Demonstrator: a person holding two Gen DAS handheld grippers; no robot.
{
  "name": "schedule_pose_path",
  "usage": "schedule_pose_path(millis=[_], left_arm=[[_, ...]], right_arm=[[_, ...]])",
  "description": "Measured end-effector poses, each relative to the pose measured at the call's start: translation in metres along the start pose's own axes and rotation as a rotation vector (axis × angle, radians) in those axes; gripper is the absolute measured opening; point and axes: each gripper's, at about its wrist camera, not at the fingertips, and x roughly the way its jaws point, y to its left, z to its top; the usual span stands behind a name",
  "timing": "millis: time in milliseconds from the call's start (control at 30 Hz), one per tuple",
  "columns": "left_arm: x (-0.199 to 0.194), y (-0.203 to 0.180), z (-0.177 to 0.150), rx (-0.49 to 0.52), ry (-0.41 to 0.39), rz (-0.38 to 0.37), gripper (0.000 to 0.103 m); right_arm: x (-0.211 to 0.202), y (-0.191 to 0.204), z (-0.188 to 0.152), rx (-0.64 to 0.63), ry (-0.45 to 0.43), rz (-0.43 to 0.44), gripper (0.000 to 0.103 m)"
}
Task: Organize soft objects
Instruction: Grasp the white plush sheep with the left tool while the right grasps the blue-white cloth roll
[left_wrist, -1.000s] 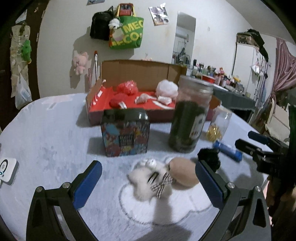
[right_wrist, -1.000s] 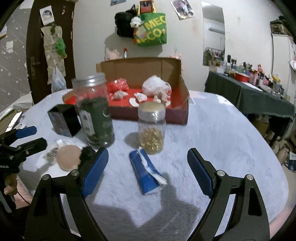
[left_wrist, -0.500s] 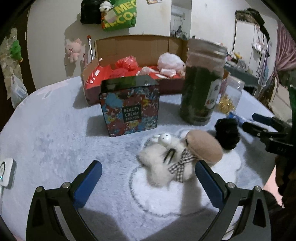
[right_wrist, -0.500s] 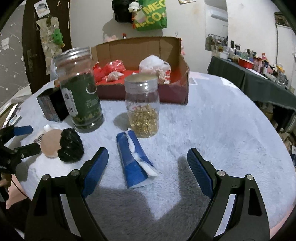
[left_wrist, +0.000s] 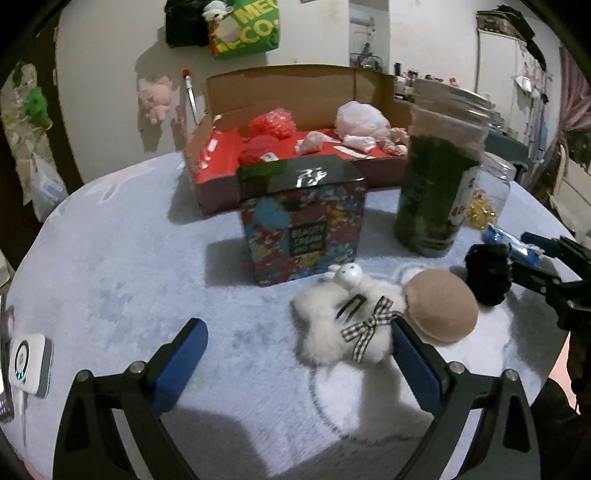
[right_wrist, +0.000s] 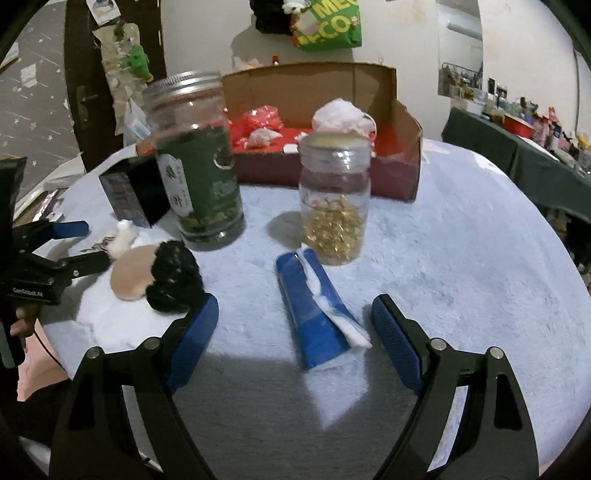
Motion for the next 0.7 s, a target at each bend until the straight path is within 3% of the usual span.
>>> schedule_pose_path(millis=[67,133,167,200,233,267,333,433,700], left_arm=[[0.004,-0.004,0.002,0.015,0.005,-0.013,0.091],[0.008,-0.006,0.005,0.022,0.013,-0.036,0.08],[0.009,-0.007,0.005,0.022,0.012,-0.055,0.07],[0.009,-0.007,0.005,0.02,0.005,-0.084,0.059],[0.008,-0.006,0.005,0.017,-0.001,-0.106,0.052],[0.007,-0.006,0.004,0.011,-0.004,-0.12,0.05],[0.004,-0.006,0.004,0.0,-0.013,-0.124,0.047],[-0.004,-0.008,0.003,-0.008,-0.036,-0.14,0.042],[-0.026,-0.019,0.008,0.012,-0.092,-0.169,0.041]], right_arm=[[0.001,-0.001,0.002,-0.001,-0.005,-0.008,0.084],[0.004,-0.005,0.003,0.003,-0.001,-0.018,0.07],[0.006,-0.006,0.003,0.007,0.008,-0.015,0.054],[0.008,-0.008,0.002,0.011,0.018,-0.012,0.046],[0.008,-0.008,0.001,0.007,0.009,-0.019,0.043],[0.006,-0.008,0.0,0.0,0.004,-0.017,0.033],[0.002,-0.008,0.0,0.005,-0.013,0.008,0.024],[-0.008,-0.001,0.0,0.003,-0.05,0.037,0.023],[-0.025,0.021,0.013,-0.029,-0.11,0.106,0.023]])
